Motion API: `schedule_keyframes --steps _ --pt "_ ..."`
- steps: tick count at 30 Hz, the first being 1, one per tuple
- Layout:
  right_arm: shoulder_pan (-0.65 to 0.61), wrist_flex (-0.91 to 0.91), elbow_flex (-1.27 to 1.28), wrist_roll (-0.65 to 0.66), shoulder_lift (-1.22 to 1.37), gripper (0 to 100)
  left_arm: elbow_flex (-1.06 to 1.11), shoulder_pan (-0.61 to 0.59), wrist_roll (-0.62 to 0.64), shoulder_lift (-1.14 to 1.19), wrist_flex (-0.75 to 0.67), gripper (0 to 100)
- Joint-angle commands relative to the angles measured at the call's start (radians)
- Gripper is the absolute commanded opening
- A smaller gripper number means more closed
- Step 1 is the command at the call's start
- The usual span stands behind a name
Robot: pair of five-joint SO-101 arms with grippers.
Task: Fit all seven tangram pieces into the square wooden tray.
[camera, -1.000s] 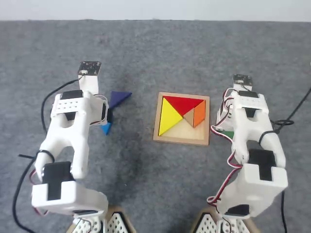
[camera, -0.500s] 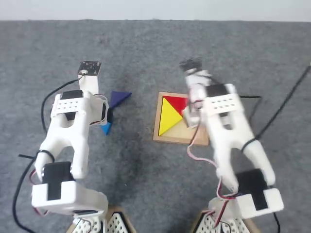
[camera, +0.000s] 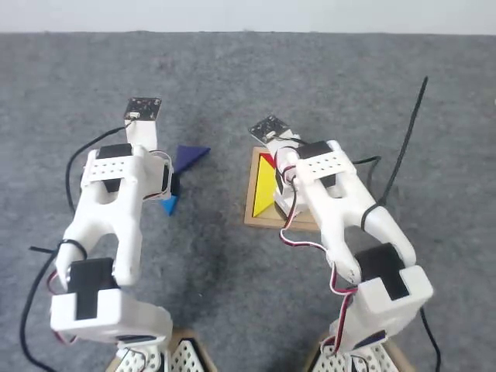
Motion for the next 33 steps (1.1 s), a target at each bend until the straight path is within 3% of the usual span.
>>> schedule_keyframes --steps 1,7,10,23,27,33 --pt "-0.013 -0.013 -0.049 0.014 -0.012 3.9 -0.01 -0.003 -0.011 -0.054 -0.028 19" --pt "-0.008 -0.005 -0.046 0.008 -0.007 23.6 -0.01 -0.003 -0.011 -0.054 -0.028 19" --pt "-0.007 0.012 -0.044 0.011 -0.007 27.8 -0.01 -0.003 -0.011 -0.054 -0.028 19" --pt "-0.004 0.004 -0.054 0.012 -0.076 27.7 -0.013 -0.003 -0.011 -0.054 -0.028 19" --pt "0.054 -0.025 -0.055 0.014 -0.081 27.6 -0.012 -0.003 -0.011 -0.054 -0.028 19" --pt "0.114 -0.025 -0.038 0.006 -0.133 18.2 -0.013 0.0 -0.011 -0.054 -0.028 19"
